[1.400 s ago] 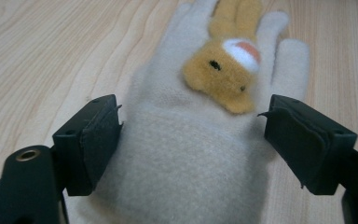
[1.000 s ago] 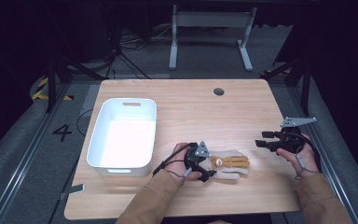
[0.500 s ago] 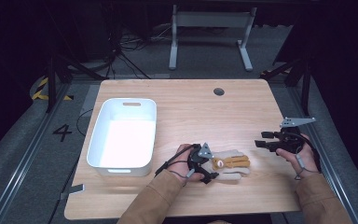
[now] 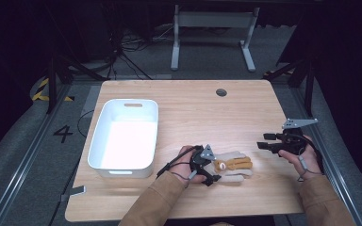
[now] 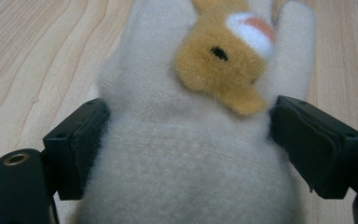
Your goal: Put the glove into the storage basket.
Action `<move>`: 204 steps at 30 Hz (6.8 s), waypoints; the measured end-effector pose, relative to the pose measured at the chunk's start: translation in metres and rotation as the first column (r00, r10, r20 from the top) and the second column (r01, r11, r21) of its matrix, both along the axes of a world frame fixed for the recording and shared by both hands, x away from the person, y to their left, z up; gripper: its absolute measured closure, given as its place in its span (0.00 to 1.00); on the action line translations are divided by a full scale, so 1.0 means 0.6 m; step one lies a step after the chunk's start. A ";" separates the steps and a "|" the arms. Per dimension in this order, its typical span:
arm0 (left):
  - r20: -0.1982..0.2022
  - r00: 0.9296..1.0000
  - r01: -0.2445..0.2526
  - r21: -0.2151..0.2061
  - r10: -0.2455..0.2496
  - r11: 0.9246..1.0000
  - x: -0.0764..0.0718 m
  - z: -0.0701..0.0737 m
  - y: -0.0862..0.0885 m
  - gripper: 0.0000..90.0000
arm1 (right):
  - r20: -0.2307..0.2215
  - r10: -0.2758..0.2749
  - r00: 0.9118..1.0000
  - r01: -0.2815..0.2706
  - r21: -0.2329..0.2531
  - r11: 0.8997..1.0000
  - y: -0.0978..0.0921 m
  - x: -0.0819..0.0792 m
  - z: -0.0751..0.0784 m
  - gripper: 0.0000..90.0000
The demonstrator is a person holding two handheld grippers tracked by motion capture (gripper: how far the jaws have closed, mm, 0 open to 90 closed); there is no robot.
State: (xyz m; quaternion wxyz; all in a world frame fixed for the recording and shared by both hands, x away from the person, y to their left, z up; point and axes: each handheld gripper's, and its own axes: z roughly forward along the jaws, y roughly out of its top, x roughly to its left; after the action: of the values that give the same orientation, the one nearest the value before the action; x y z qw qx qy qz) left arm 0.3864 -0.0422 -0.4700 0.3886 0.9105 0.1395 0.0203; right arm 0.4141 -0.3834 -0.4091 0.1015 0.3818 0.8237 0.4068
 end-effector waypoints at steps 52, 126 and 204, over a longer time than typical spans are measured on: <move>-0.050 0.998 -0.019 0.081 0.023 0.997 -0.013 0.027 -0.042 0.79 | -0.016 -0.004 1.000 0.005 0.014 1.000 -0.006 0.001 0.001 0.46; -0.138 0.895 -0.402 0.163 0.424 0.901 0.033 0.221 0.104 0.79 | -0.080 -0.021 0.997 0.015 -0.082 0.997 0.019 0.044 -0.001 0.50; -0.225 0.440 -0.861 0.167 0.869 0.480 0.072 0.306 0.313 0.79 | -0.085 0.033 0.996 -0.042 -0.114 0.993 0.051 0.063 -0.007 0.51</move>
State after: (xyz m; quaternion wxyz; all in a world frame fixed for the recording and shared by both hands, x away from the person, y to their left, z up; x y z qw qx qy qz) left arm 0.4299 0.1454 -0.2866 0.2874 0.7097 0.6371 0.0890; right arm 0.4519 -0.3530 -0.4132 0.0818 0.3763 0.8564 0.3440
